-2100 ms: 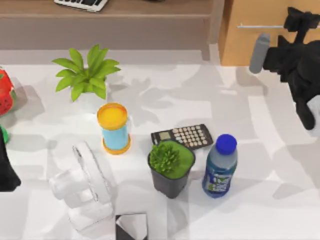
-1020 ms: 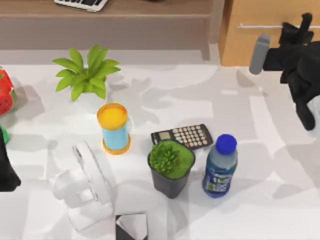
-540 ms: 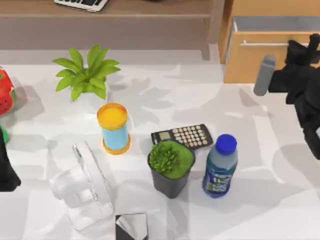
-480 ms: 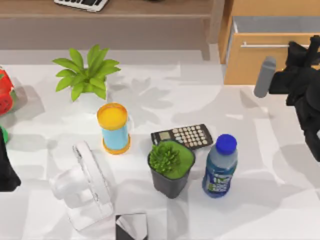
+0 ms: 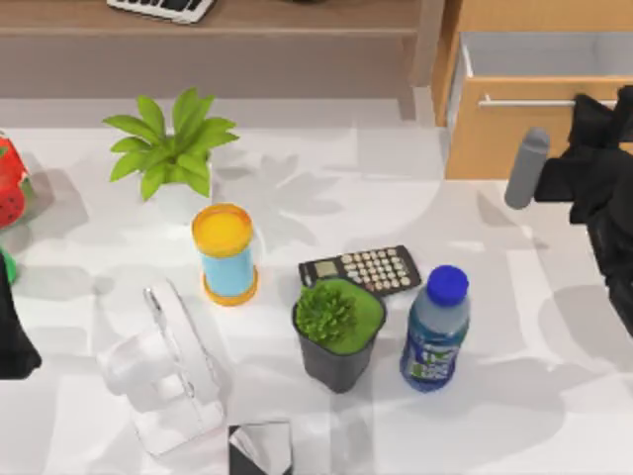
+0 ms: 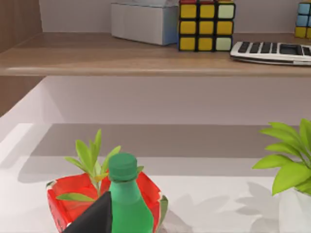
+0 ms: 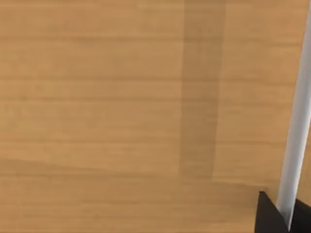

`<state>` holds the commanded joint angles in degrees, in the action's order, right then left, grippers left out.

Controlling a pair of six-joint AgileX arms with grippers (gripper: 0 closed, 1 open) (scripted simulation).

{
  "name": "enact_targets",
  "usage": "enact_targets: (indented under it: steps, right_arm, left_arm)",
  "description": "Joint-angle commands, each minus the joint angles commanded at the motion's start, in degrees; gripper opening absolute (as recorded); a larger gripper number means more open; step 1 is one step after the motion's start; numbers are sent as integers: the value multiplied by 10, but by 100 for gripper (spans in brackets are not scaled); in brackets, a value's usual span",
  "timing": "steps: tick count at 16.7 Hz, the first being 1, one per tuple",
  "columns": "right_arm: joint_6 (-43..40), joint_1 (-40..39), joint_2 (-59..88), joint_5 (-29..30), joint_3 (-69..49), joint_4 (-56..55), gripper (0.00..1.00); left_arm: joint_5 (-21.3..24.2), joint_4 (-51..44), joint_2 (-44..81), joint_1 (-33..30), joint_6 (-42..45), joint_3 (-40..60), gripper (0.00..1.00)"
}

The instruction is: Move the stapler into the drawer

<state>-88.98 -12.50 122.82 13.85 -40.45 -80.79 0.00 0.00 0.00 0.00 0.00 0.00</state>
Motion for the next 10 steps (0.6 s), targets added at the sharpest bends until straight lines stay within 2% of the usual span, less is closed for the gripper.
enact_targets:
  steps: [5, 10]
  right_arm:
    - [1, -16, -41, 20, 98, -62, 0]
    - [0, -17, -45, 22, 107, -70, 0]
  left_arm:
    - [0, 0, 0, 0, 0, 0, 100]
    - [0, 0, 0, 0, 0, 0, 100]
